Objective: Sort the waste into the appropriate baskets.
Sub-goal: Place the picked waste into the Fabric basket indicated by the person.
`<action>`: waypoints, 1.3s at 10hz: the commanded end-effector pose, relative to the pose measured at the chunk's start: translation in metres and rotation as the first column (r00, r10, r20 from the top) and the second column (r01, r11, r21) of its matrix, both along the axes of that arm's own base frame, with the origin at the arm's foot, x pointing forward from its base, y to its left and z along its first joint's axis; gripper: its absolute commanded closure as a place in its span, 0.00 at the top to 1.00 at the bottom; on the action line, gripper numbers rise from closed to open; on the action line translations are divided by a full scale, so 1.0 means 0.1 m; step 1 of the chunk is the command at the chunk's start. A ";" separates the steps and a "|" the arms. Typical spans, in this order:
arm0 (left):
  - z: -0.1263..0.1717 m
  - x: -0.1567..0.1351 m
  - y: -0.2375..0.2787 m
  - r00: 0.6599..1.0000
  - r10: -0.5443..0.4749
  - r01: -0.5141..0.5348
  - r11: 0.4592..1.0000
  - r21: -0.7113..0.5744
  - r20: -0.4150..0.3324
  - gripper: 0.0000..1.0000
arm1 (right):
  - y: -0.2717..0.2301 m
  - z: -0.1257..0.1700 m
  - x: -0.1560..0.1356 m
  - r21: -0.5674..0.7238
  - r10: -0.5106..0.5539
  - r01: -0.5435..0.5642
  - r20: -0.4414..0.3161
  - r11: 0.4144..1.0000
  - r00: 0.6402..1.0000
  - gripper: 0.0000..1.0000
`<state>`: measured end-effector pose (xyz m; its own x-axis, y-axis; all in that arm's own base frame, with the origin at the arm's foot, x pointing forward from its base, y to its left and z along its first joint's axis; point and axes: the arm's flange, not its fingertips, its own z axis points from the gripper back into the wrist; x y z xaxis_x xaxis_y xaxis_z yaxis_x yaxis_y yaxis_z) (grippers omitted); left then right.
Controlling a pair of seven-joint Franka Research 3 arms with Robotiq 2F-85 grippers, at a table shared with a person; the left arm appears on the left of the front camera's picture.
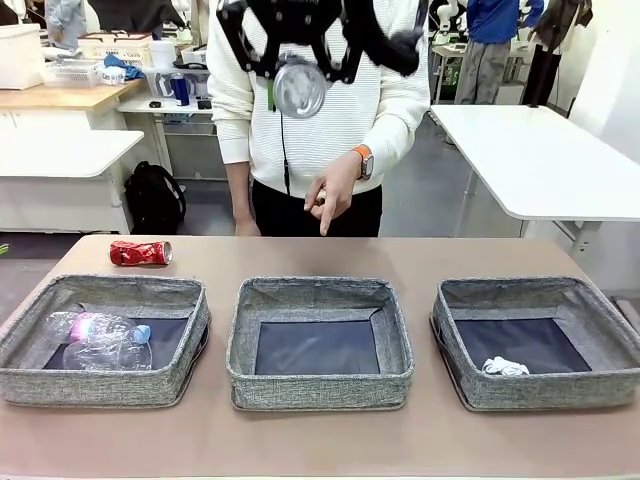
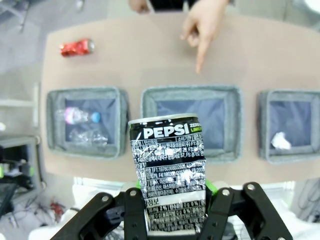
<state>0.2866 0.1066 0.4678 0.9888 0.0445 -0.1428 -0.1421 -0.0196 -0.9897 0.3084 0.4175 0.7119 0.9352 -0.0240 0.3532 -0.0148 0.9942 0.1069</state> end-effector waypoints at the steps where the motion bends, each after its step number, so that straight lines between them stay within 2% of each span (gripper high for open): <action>1: 0.02 -0.01 0.00 1.000 -0.003 0.003 1.000 -0.018 0.021 1.00 | -0.14 -0.78 0.08 0.072 0.091 -0.094 0.044 0.993 0.995 0.34; 2: 0.02 -0.01 0.00 1.000 -0.003 0.003 1.000 -0.018 0.021 1.00 | -0.20 -1.18 0.16 0.066 0.083 -0.088 0.073 0.994 0.994 0.34; 3: 0.02 -0.01 0.00 1.000 -0.003 0.003 1.000 -0.018 0.021 1.00 | -0.23 -1.56 0.22 0.133 0.138 -0.141 0.037 0.981 0.990 0.34; 4: 0.02 -0.01 0.00 1.000 -0.003 0.003 1.000 -0.018 0.021 1.00 | -0.25 -1.97 0.28 0.115 0.083 -0.082 -0.003 0.990 0.997 0.34; 6: 0.02 -0.01 0.00 1.000 -0.003 0.003 1.000 -0.018 0.021 1.00 | -0.19 -2.53 0.35 0.204 0.110 -0.097 -0.054 0.974 0.992 0.34; 7: 0.02 -0.01 0.00 1.000 -0.003 0.003 1.000 -0.018 0.021 1.00 | -0.19 -2.69 0.36 0.200 0.097 -0.077 -0.090 0.977 0.991 0.34; 8: 0.02 -0.01 0.00 1.000 -0.003 0.003 1.000 -0.018 0.021 1.00 | -0.21 -2.76 0.37 0.176 0.062 -0.044 -0.095 0.983 0.994 0.34; 13: 0.02 -0.01 0.00 1.000 -0.003 0.003 1.000 -0.018 0.021 1.00 | -0.27 -2.76 0.40 0.169 0.030 -0.012 -0.105 0.986 0.994 0.34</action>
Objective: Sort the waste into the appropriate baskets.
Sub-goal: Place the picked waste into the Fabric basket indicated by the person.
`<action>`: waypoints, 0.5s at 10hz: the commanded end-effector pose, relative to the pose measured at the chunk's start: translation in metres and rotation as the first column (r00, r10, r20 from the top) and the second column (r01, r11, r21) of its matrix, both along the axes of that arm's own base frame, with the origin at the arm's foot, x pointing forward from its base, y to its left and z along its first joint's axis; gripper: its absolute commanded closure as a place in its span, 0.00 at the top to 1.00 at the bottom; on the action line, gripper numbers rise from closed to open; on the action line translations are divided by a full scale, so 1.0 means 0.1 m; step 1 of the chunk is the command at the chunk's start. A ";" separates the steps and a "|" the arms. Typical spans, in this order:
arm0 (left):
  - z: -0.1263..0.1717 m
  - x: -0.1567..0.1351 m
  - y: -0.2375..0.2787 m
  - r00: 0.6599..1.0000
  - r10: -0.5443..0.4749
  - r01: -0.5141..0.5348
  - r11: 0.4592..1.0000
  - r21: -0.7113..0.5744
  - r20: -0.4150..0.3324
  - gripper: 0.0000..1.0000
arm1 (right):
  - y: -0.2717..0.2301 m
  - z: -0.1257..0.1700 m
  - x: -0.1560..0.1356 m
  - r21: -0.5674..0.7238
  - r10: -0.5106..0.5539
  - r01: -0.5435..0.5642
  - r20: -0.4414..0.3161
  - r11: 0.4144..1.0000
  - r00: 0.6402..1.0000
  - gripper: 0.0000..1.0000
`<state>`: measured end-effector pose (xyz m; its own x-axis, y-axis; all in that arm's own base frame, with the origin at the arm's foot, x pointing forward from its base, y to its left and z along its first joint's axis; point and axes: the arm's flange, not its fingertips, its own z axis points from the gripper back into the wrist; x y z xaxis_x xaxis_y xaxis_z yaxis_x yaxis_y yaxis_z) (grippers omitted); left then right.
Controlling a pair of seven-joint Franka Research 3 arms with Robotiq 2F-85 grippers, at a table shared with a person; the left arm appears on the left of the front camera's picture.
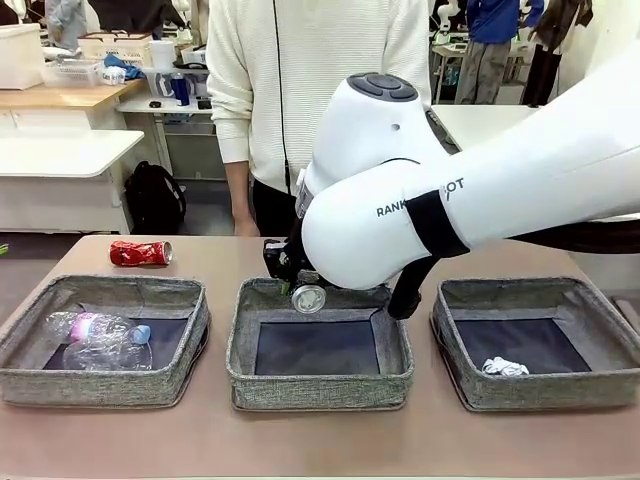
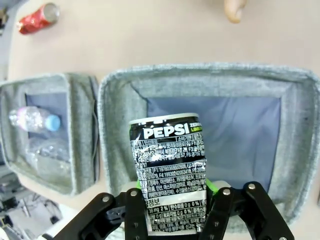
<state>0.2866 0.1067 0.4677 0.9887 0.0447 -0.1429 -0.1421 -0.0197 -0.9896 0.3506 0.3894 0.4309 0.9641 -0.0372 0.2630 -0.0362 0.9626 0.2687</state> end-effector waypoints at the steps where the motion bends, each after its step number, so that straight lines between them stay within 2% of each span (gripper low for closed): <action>1: 0.03 -0.01 0.00 1.000 -0.003 0.003 1.000 -0.018 0.021 1.00 | 0.02 0.05 -0.02 0.000 -0.012 0.012 -0.019 1.000 1.000 0.34; 2: 0.03 -0.01 0.00 1.000 -0.003 0.003 1.000 -0.018 0.021 1.00 | 0.02 0.04 -0.02 0.001 -0.016 0.016 -0.012 1.000 1.000 0.90; 3: 0.03 -0.01 0.00 1.000 -0.003 0.003 1.000 -0.018 0.021 1.00 | 0.02 0.04 -0.02 -0.002 -0.013 0.013 -0.014 1.000 1.000 0.90; 4: 0.03 -0.01 0.00 1.000 -0.003 0.003 1.000 -0.018 0.021 1.00 | 0.02 0.04 -0.02 -0.003 -0.018 0.018 -0.016 1.000 1.000 1.00; 5: 0.03 -0.01 0.00 1.000 -0.003 0.003 1.000 -0.018 0.021 1.00 | 0.02 0.04 -0.02 -0.001 -0.020 0.020 -0.017 1.000 1.000 0.94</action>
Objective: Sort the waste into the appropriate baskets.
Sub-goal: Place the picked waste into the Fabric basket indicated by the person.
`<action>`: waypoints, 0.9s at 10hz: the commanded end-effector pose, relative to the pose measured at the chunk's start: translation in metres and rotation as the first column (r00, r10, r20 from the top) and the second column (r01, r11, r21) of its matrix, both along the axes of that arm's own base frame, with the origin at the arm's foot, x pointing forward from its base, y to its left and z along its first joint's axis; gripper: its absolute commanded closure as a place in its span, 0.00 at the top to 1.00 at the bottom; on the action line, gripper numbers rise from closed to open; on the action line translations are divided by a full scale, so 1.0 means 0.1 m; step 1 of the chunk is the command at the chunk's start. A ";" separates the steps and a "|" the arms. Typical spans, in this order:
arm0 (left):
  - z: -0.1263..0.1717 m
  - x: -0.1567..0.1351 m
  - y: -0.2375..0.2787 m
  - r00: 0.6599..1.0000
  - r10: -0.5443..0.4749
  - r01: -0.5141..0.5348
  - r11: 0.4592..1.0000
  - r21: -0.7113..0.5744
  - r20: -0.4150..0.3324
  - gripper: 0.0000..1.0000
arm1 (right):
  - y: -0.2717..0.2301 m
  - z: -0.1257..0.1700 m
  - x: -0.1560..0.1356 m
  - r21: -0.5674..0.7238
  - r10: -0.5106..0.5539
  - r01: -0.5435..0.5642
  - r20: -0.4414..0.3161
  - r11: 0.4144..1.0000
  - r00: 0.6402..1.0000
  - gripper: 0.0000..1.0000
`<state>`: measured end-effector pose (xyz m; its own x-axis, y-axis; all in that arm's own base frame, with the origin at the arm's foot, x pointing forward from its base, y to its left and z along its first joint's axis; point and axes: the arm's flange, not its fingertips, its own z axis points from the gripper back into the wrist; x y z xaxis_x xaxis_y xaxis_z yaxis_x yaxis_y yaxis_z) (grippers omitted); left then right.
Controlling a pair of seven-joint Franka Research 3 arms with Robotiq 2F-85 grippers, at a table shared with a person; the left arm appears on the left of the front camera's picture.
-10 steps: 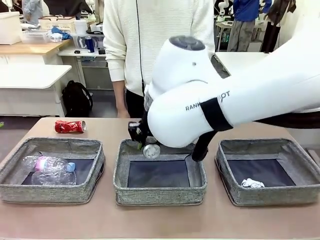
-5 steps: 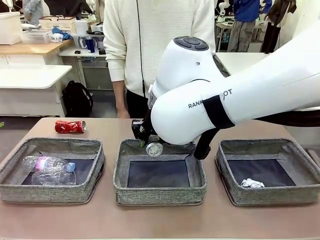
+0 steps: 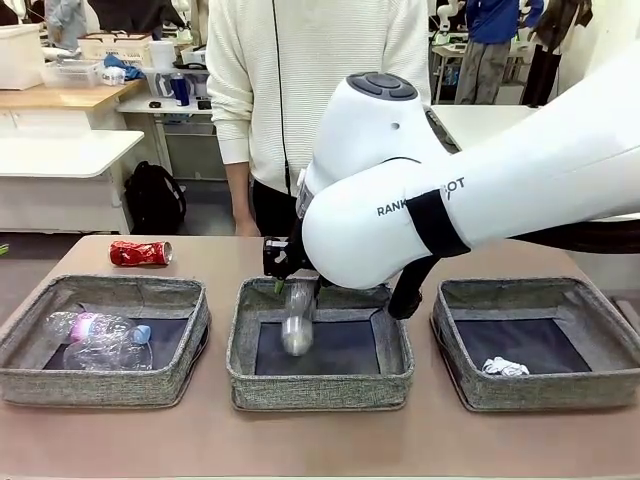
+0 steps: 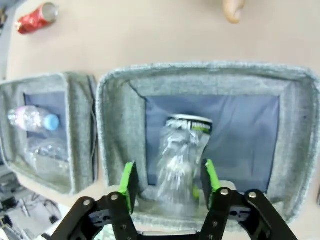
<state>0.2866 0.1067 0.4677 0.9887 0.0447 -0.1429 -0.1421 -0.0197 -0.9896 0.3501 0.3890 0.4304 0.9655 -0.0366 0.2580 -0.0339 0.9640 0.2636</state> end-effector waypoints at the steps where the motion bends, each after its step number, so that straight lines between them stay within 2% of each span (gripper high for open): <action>1: 0.03 -0.01 0.00 1.000 -0.003 0.003 1.000 -0.018 0.021 1.00 | 0.02 0.05 -0.01 0.002 -0.022 0.022 -0.011 1.000 1.000 1.00; 6: 0.03 -0.01 0.00 1.000 -0.003 0.003 1.000 -0.018 0.021 1.00 | -0.04 0.09 -0.02 0.035 -0.028 0.029 -0.037 0.999 0.999 1.00; 7: 0.03 -0.01 0.00 1.000 -0.003 0.003 1.000 -0.018 0.021 1.00 | -0.12 0.22 -0.04 0.108 -0.019 0.027 -0.078 0.994 0.997 1.00; 8: 0.03 -0.01 0.00 1.000 -0.003 0.003 1.000 -0.018 0.021 1.00 | -0.26 0.48 -0.09 0.309 0.007 0.041 -0.153 0.950 0.988 1.00; 9: 0.03 -0.01 0.00 1.000 -0.003 0.003 1.000 -0.018 0.021 1.00 | -0.45 0.77 -0.18 0.562 0.114 0.007 -0.181 0.827 0.977 1.00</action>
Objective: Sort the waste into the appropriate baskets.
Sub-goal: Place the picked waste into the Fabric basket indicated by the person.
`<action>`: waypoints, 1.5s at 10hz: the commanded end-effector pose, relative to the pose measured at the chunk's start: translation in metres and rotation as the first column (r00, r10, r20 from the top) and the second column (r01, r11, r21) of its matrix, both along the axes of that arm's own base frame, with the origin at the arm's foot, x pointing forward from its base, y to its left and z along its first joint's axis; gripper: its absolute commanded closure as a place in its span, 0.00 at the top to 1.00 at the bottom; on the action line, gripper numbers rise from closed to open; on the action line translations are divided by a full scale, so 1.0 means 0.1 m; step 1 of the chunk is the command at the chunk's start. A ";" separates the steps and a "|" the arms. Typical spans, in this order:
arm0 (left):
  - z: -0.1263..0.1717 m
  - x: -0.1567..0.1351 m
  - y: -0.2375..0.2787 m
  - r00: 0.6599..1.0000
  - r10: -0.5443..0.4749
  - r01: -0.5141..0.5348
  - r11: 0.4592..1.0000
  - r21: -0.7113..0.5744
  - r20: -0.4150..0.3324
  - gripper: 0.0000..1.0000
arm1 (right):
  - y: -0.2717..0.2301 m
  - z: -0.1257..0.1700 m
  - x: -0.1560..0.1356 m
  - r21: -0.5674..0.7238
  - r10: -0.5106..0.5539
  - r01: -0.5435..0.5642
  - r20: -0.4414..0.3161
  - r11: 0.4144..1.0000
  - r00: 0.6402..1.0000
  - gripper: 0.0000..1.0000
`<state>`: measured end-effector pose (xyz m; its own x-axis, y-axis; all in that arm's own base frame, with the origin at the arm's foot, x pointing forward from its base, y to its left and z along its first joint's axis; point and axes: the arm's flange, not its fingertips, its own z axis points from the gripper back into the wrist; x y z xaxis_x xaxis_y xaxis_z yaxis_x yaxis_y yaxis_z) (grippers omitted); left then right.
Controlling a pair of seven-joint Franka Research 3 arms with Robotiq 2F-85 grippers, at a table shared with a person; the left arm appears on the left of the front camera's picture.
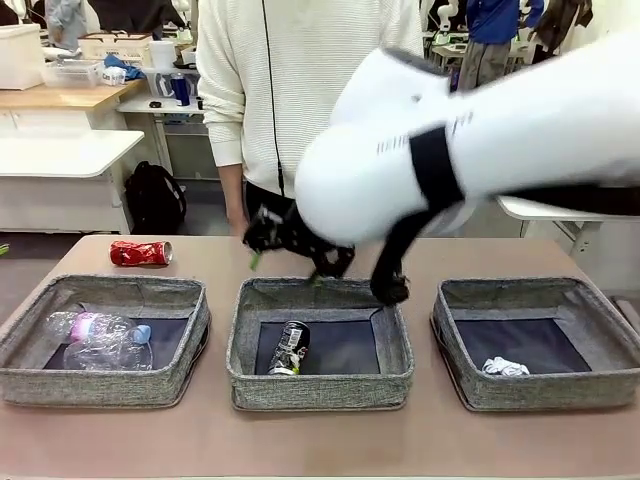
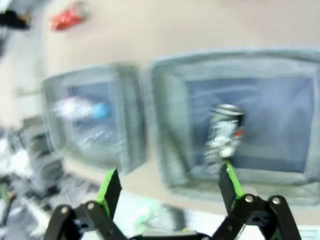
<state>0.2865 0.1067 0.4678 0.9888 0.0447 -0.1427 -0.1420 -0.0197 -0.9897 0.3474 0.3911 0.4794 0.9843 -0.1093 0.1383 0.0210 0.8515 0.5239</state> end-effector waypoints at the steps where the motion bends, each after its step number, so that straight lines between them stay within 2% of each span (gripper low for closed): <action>1: 0.02 -0.01 0.00 1.000 -0.003 0.003 1.000 -0.018 0.021 1.00 | -0.69 0.47 -0.24 0.466 0.153 -0.093 -0.092 0.880 0.984 1.00; 2: 0.02 -0.01 0.00 1.000 -0.003 0.003 1.000 -0.018 0.021 1.00 | -0.91 0.52 -0.29 0.527 0.179 -0.084 -0.131 0.846 0.975 1.00; 4: 0.02 -0.01 0.00 1.000 -0.003 0.003 1.000 -0.018 0.021 1.00 | -1.40 0.41 -0.39 0.615 0.170 -0.016 -0.194 0.788 0.966 1.00; 6: 0.02 -0.01 0.00 1.000 -0.003 0.003 1.000 -0.018 0.021 1.00 | -1.89 0.24 -0.55 0.665 0.090 0.089 -0.231 0.741 0.969 1.00; 7: 0.02 -0.01 0.00 1.000 -0.003 0.003 1.000 -0.018 0.021 1.00 | -2.15 0.10 -0.64 0.689 0.026 0.149 -0.237 0.709 0.971 1.00; 10: 0.02 -0.01 0.00 1.000 -0.003 0.003 1.000 -0.018 0.021 1.00 | -2.84 -0.17 -0.88 0.741 -0.070 0.168 -0.161 0.651 0.984 1.00; 11: 0.02 -0.01 0.00 1.000 -0.003 0.003 1.000 -0.018 0.021 1.00 | -3.05 -0.19 -0.97 0.735 -0.082 0.179 -0.166 0.654 0.983 1.00; 12: 0.02 -0.01 0.00 1.000 -0.003 0.003 1.000 -0.018 0.021 1.00 | -3.30 -0.21 -1.10 0.690 -0.081 0.170 -0.160 0.704 0.984 1.00; 14: 0.02 -0.01 0.00 1.000 -0.003 0.003 1.000 -0.018 0.021 1.00 | -3.74 -0.38 -1.27 0.614 -0.095 0.218 -0.226 0.759 0.969 1.00; 15: 0.02 -0.01 0.00 1.000 -0.003 0.003 1.000 -0.018 0.021 1.00 | -3.93 -0.51 -1.40 0.592 -0.138 0.235 -0.205 0.771 0.969 1.00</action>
